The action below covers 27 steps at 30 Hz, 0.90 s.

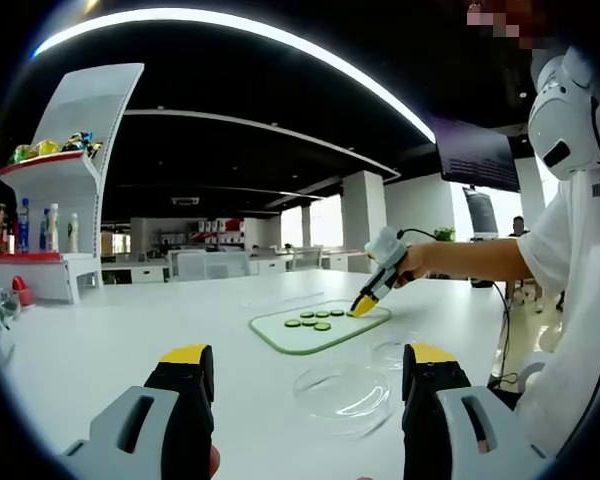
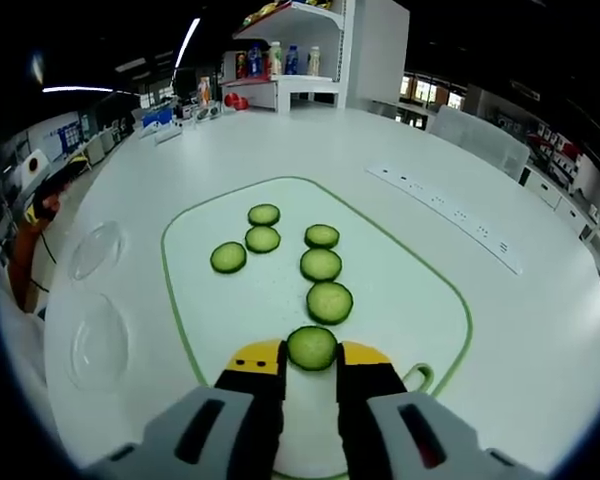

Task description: Open the petri dish lid, add cucumber slices into the petri dish, and close the lid

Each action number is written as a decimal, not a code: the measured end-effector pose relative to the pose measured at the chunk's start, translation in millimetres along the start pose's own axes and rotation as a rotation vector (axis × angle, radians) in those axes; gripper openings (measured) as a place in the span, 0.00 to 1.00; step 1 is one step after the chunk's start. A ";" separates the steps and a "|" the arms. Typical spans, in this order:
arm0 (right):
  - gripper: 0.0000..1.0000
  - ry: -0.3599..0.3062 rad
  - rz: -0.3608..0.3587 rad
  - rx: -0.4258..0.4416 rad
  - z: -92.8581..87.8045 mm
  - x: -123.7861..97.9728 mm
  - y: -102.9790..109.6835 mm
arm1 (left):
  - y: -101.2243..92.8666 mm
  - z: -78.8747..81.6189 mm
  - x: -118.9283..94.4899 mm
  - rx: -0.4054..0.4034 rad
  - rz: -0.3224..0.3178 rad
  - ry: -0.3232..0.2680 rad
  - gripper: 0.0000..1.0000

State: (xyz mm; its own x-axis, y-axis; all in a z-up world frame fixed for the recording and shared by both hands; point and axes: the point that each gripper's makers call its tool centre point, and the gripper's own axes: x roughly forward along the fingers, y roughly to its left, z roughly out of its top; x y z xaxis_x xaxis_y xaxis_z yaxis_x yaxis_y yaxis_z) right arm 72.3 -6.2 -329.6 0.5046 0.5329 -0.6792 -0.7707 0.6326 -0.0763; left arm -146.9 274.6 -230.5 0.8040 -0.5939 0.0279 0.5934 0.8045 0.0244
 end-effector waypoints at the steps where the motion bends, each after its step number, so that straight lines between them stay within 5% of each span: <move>1: 0.19 -0.002 0.000 0.001 0.6 -0.5 -0.1 | -0.1 0.0 0.0 0.000 -0.001 0.000 0.77; 27: 0.19 -0.021 0.009 -0.017 8.7 -14.0 8.2 | -1.2 -2.4 0.7 -0.008 -0.004 0.002 0.77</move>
State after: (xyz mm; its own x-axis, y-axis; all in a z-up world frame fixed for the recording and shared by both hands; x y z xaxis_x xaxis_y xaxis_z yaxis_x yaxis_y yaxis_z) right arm 62.3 -3.6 -314.3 0.5058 0.5501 -0.6645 -0.7816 0.6182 -0.0832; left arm -146.9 273.3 -232.9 0.8019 -0.5969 0.0256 0.5967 0.8023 0.0166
